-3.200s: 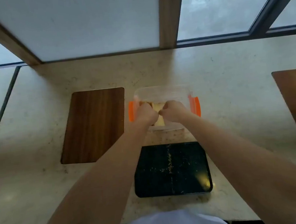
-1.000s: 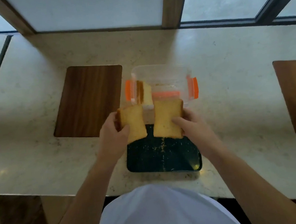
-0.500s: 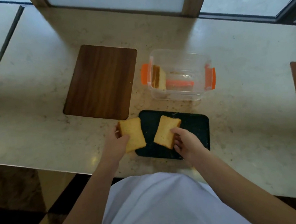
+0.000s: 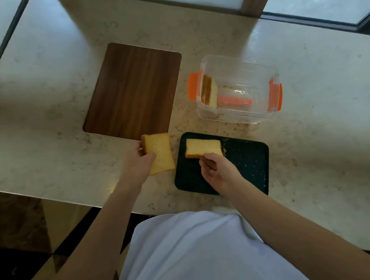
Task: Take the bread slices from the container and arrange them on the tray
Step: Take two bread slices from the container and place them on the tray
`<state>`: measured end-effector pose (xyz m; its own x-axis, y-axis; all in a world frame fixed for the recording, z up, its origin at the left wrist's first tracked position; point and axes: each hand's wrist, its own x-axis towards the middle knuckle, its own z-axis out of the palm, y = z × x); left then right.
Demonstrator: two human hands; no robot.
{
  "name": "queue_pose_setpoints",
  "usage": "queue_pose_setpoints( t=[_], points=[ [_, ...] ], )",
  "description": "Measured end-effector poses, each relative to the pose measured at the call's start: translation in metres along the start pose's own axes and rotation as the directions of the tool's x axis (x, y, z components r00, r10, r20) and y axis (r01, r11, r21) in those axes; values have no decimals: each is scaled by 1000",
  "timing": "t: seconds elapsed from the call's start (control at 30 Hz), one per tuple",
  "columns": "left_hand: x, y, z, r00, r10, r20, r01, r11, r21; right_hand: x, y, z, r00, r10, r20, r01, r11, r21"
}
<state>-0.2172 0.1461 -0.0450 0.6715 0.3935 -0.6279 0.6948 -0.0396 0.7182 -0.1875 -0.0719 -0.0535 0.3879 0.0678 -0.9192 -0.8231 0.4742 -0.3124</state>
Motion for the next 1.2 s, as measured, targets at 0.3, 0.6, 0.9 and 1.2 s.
queue_pose_setpoints(
  t=[0.3, 0.6, 0.9, 1.2],
  points=[
    [5, -4, 1, 1000, -8, 4, 8, 1000, 18, 4, 5, -1, 999, 21, -30, -24, 992, -126],
    [11, -2, 7, 998, -14, 65, 11, 999, 51, 6, -3, -39, 958, -281, 58, 153, 330, -931],
    [5, -4, 12, 996, 22, 84, -29, 996, 80, 21, -13, -21, 781, -555, 287, 141, -292, -946],
    [0, -10, 13, 997, 0, 80, -6, 997, 79, 32, -10, -3, 779, -571, 259, 155, -225, -962]
  ],
)
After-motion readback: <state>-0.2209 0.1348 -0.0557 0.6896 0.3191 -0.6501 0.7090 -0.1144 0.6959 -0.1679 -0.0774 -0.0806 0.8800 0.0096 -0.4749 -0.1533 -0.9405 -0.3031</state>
